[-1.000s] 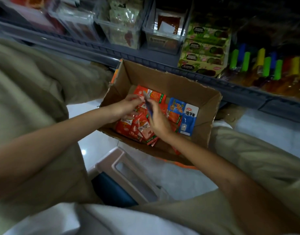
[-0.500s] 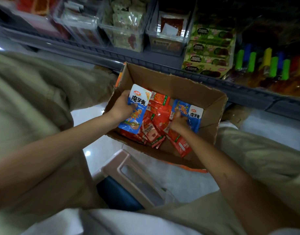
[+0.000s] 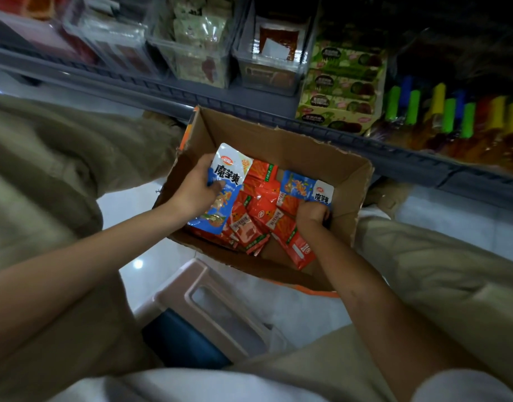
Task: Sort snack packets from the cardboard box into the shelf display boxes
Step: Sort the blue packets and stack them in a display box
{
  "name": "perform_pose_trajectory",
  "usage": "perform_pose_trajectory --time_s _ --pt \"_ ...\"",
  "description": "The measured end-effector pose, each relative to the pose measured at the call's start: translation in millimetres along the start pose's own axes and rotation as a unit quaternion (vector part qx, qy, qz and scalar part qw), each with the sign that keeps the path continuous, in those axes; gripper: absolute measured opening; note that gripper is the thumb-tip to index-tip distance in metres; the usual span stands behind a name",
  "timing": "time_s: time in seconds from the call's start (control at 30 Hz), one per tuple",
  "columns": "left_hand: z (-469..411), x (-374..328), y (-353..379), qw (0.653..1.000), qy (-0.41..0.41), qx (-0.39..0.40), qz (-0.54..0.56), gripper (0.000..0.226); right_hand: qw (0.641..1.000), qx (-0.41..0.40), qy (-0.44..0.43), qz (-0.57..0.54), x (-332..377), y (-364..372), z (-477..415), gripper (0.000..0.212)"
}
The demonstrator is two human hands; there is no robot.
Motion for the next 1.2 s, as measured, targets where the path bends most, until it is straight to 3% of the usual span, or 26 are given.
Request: perform_pose_trajectory --time_s 0.2,0.27,0.37,0.43,0.5,0.63,0.73,0.83,0.93,1.07,1.2 --pt "3.7 -4.8 -7.5 0.998 0.019 -0.036 0.041 0.065 0.988 -0.006 0.035 -0.152 -15.1 -19.9 9.2 0.034" --pt "2.7 -5.0 -9.1 0.999 0.024 -0.035 0.024 0.057 0.976 0.002 0.024 -0.216 -10.5 -45.3 18.5 0.037" --pt "-1.4 0.0 -9.2 0.998 0.012 -0.037 -0.045 0.038 0.942 0.015 -0.034 -0.333 4.8 -96.2 37.4 0.044" --pt "-2.6 -0.7 -11.3 0.993 0.02 -0.042 -0.111 0.042 0.927 0.016 -0.089 -0.363 15.7 -133.4 56.9 0.037" --pt "-3.2 -3.8 -15.1 0.99 0.029 -0.054 -0.13 0.042 0.921 -0.039 -0.139 -0.362 18.2 -174.5 82.6 0.033" --pt "-3.9 -10.2 -24.2 0.994 -0.008 -0.09 0.063 0.022 0.864 -0.176 -0.225 -0.415 11.3 -232.7 125.2 0.026" --pt "-7.1 -12.5 -30.7 0.969 -0.036 -0.099 0.222 0.015 0.78 -0.178 -0.335 -0.498 18.9 -250.0 145.0 0.018" --pt "-8.6 -20.3 -39.7 0.969 -0.003 -0.094 0.227 0.012 0.74 -0.131 -0.334 -0.568 32.1 -241.9 133.1 0.03" --pt "-10.1 -16.4 -45.7 0.981 -0.002 -0.109 0.158 0.019 0.774 -0.052 -0.274 -0.568 44.1 -215.9 111.1 0.028" --pt "-11.8 -4.6 -49.3 0.978 -0.038 -0.144 0.148 0.029 0.869 -0.055 -0.142 -0.471 28.4 -174.9 72.8 0.078" --pt "-11.1 -4.0 -48.2 0.973 -0.043 -0.15 0.169 0.029 0.924 -0.019 -0.024 -0.382 19.6 -101.6 19.5 0.067"
Point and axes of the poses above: each hand's wrist, its own z-axis away from the middle knuckle, its own y-axis out of the palm, x = y × z, the point moved 8 cm from there along -z, towards the middle knuckle, and after that the axes turned 2 degrees about z, right-handed, at the moved point
